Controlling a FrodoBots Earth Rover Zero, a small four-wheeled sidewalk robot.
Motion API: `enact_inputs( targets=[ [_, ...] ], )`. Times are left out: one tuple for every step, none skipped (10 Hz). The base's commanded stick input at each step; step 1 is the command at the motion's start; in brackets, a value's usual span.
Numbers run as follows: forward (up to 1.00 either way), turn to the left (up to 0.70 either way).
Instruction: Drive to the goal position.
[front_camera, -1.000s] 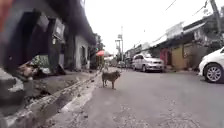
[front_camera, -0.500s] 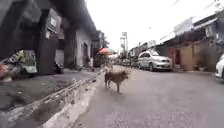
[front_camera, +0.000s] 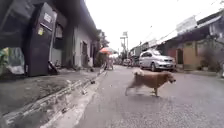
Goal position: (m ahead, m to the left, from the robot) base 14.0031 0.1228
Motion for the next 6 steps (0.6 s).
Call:
enact_inputs(
  targets=[
    [1.00, 0.00],
    [1.00, 0.00],
    [1.00, 0.00],
    [1.00, 0.00],
    [1.00, 0.00],
    [1.00, 0.00]
  ],
)
